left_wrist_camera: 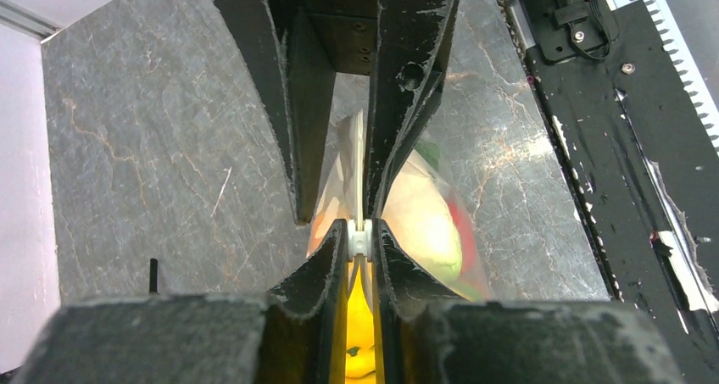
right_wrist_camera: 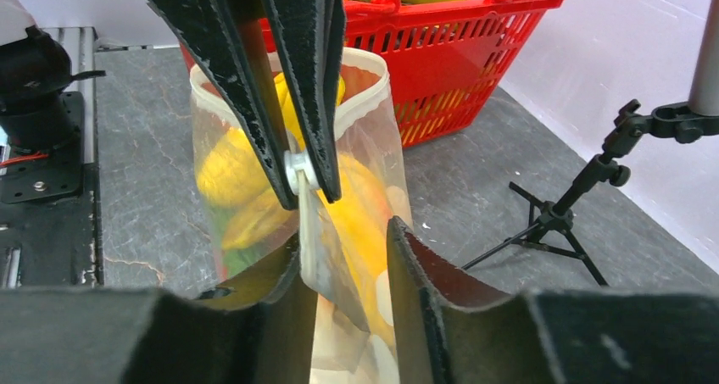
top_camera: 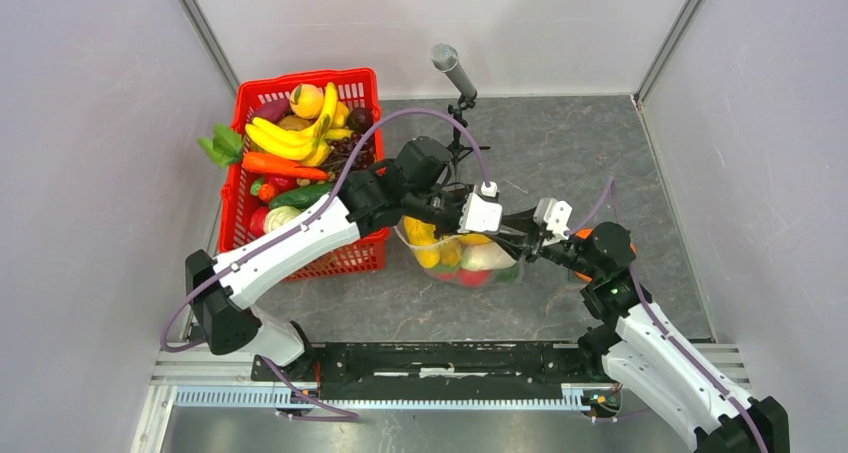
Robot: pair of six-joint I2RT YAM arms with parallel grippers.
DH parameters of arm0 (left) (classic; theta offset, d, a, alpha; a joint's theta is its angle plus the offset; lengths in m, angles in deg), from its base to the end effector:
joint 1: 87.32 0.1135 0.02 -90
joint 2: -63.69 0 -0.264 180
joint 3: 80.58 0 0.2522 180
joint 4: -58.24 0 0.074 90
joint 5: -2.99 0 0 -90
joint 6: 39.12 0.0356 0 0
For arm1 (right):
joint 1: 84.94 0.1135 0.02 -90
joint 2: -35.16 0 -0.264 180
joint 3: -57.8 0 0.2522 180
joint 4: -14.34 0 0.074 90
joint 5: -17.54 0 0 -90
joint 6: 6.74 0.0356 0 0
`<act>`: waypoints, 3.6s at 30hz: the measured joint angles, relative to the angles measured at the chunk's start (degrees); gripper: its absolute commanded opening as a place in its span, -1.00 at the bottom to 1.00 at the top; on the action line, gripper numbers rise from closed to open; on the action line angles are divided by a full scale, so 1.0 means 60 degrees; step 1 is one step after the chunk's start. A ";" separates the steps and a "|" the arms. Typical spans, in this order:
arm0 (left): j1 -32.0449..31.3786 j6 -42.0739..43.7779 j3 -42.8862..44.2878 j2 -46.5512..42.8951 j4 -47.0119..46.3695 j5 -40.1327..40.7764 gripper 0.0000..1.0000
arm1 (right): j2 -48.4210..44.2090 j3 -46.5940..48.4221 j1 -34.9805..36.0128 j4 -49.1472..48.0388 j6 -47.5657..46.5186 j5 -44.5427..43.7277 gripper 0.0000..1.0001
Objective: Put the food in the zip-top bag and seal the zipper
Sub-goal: Zip the zipper food storage bag at the center of the board.
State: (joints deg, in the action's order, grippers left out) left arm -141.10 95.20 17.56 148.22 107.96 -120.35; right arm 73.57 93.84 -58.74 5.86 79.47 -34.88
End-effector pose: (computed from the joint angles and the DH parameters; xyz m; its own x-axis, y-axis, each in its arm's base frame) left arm 0.1755 -0.2728 0.3745 0.4051 0.4348 -0.8043 0.9132 -0.2353 0.3327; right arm 0.1400 0.0931 0.2780 0.1544 0.0176 -0.9879 -0.8857 0.4455 -0.1305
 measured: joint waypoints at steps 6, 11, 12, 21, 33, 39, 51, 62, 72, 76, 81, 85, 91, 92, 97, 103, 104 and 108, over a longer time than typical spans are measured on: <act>-0.0015 0.0004 0.0055 0.0106 -0.0007 0.0044 -0.95 | -0.0004 0.0000 0.0007 0.0004 0.0131 0.0317 -0.95; -0.0044 0.0004 0.0062 0.0127 -0.0051 0.0229 -0.95 | -0.0102 -0.0007 0.0011 0.0102 0.0153 0.0178 -1.00; -0.0058 0.0007 0.0062 0.0127 -0.0076 0.0317 -0.95 | -0.0168 -0.0025 0.0033 0.0153 0.0164 -0.0025 -1.00; -0.0062 0.0007 -0.0135 0.0069 -0.0175 0.1067 -0.95 | -0.1432 -0.0809 0.0142 0.0171 0.0335 -0.1727 -1.00; 0.0521 -0.0022 -0.1111 -0.0769 -0.0328 0.1147 -0.96 | -0.1763 -0.0863 0.0149 0.0871 0.0612 -0.3064 -1.00; 0.0637 -0.0168 -0.1253 -0.1027 -0.0310 0.1137 -0.96 | -0.1483 -0.0852 0.0113 0.0874 0.0535 -0.2721 -0.09; 0.0688 -0.0215 -0.0390 -0.0368 0.0535 0.0350 -0.95 | 0.0550 0.1534 0.0000 0.2466 -0.1395 -0.0419 0.36; 0.0561 -0.0215 -0.0266 -0.0062 0.0856 0.0306 -0.96 | 0.1610 0.2878 -0.0018 0.4874 -0.3406 0.1526 0.21; 0.0401 -0.0215 -0.0160 0.0040 0.0994 0.0328 -0.96 | 0.1701 0.2954 -0.0022 0.5180 -0.3468 0.2058 0.31; 0.0306 -0.0215 -0.0160 0.0044 0.0984 0.0372 -0.96 | 0.1734 0.3206 -0.0018 0.5639 -0.3697 0.1665 0.44; 0.0259 -0.0215 -0.0160 0.0044 0.0929 0.0645 -0.96 | 0.1392 0.3807 -0.0015 0.6404 -0.4226 0.1075 0.55; 0.0262 -0.0215 -0.0160 0.0044 0.0907 0.0816 -0.95 | 0.1053 0.4189 -0.0011 0.6921 -0.4506 0.0678 0.62; 0.0259 -0.0215 -0.0160 0.0044 0.0900 0.0790 -0.96 | 0.1683 0.5337 -0.0011 0.8309 -0.5224 0.0820 0.50; 0.0259 -0.0215 -0.0160 0.0044 0.0889 0.0780 -0.96 | 0.1872 0.5537 -0.0011 0.8550 -0.5315 0.0885 0.49; 0.0255 -0.0219 -0.0160 0.0044 0.0699 0.0703 -0.96 | 0.2750 0.5890 -0.0011 0.9293 -0.5646 0.1202 0.37; 0.0251 -0.0219 -0.0171 0.0044 0.0659 0.0667 -0.96 | 0.2965 0.5785 -0.0011 0.9431 -0.5774 0.1559 -0.01; 0.0251 -0.0219 -0.0178 0.0040 0.0652 0.0634 -0.95 | 0.2965 0.5748 -0.0011 0.9395 -0.5774 0.1625 -0.04; 0.0251 -0.0222 -0.0208 0.0040 0.0656 0.0576 -0.96 | 0.2987 0.5657 -0.0011 0.9351 -0.5778 0.1741 -0.19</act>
State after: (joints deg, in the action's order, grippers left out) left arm -139.59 93.86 16.32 148.46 111.90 -116.90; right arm 91.49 127.79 -58.81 61.97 44.80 -24.43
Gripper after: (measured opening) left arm 0.180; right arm 0.458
